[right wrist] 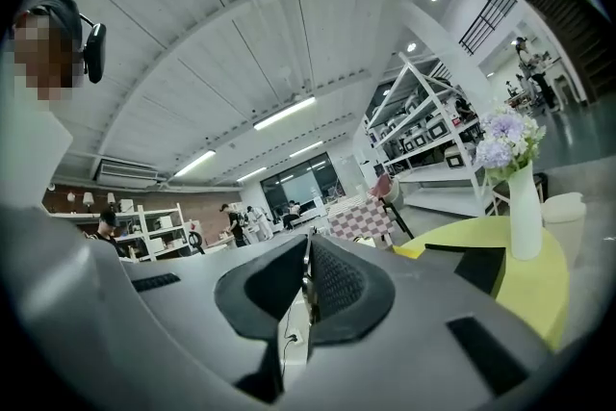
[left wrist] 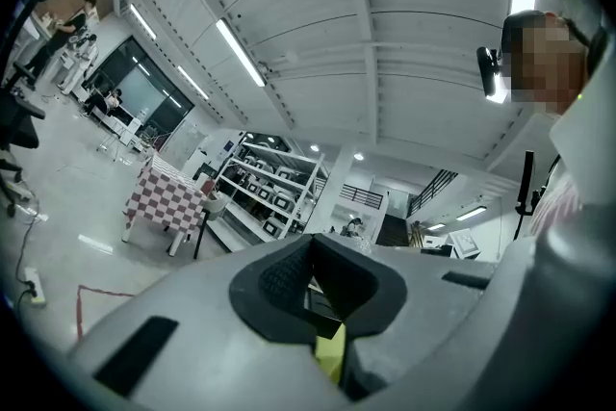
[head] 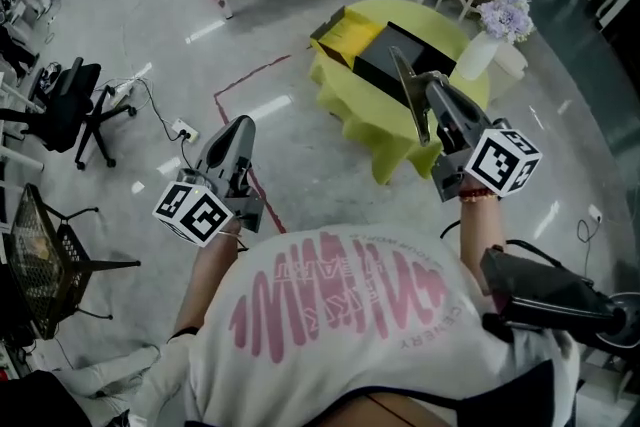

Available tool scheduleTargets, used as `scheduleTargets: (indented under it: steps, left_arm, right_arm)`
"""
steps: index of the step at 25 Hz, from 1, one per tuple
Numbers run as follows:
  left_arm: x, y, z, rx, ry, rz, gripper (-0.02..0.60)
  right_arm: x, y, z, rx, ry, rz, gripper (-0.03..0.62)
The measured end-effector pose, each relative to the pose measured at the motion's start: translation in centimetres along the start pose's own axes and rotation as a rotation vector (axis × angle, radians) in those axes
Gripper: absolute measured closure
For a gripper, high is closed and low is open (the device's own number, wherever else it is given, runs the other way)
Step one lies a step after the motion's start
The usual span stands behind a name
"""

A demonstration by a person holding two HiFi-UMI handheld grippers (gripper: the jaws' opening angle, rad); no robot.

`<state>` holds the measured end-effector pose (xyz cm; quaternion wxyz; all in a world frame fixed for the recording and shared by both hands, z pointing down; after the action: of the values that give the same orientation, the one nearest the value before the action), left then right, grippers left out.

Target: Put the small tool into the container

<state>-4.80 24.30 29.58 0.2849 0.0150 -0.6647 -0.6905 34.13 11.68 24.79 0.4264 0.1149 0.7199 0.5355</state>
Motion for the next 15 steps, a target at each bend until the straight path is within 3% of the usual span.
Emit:
scheduleTargets:
  steps: [7, 15]
  left_arm:
    - [5.2, -0.8, -1.3, 0.006, -0.012, 0.027, 0.574]
    - [7.9, -0.2, -2.8, 0.045, -0.019, 0.051, 0.574]
  right_arm:
    - [-0.5, 0.7, -5.0, 0.015, 0.065, -0.026, 0.58]
    - [-1.8, 1.7, -8.1, 0.061, 0.141, -0.073, 0.58]
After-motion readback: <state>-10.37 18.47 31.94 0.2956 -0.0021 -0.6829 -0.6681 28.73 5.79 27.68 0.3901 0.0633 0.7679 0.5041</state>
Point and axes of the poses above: the fingertips, and each gripper's own axes: z backward along the fingers, x to its left, y out of its underside, the point moved 10 cm from there along z, backward along the fingers, and after that the axes turned 6 degrees about -z, right-handed, at the moved point
